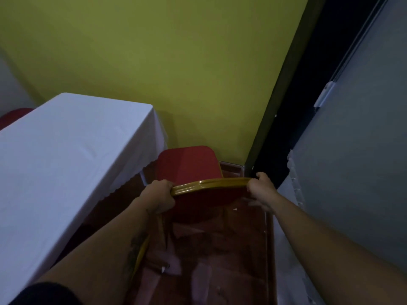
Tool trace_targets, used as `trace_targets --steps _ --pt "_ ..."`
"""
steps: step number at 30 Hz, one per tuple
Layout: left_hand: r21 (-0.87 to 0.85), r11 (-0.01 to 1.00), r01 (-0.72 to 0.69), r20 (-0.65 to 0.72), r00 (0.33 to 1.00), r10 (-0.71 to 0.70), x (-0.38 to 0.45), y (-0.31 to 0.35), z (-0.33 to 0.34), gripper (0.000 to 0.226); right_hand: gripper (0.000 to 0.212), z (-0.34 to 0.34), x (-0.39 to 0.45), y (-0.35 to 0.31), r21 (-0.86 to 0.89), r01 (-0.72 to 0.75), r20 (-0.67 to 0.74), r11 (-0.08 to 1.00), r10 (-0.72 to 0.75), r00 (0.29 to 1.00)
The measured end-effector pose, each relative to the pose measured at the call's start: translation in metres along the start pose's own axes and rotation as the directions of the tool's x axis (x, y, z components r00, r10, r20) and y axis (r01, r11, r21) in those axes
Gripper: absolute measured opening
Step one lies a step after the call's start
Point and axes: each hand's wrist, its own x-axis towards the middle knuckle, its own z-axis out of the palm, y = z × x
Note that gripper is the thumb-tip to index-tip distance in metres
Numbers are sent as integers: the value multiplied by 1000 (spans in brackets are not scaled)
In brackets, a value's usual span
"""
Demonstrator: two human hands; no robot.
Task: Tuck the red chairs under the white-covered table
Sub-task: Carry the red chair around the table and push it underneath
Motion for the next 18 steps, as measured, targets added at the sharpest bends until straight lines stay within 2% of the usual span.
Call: trace_targets --steps 2,3,5,7,9,12,14,18 --pt "41 999 7 2 1000 -7 -1 4 0 44 68 12 -11 1 368 -88 -43 925 112 993" --pt "61 998 5 0 1000 -5 0 6 1 42 69 20 -17 1 520 -118 -41 846 163 986" --pt "101 995 -1 -1 1000 1 -1 9 0 35 58 40 -30 -3 691 -215 89 691 213 973" --pt "126 992 -3 10 1000 2 -3 12 0 25 55 62 -43 -9 709 -309 259 635 173 950" --pt "136 991 3 26 1000 -6 -6 15 3 23 68 79 -47 -15 705 -330 314 627 142 939" --pt "153 988 1 39 999 -7 -12 21 8 27 84 87 -44 -21 708 -261 174 656 197 965" --pt "152 988 -2 47 999 -5 -15 25 10 28 74 85 -43 -23 709 -214 71 672 235 970" --pt "168 985 -40 69 997 28 -21 35 14 29 60 79 -42 -27 699 -178 -31 692 278 960"
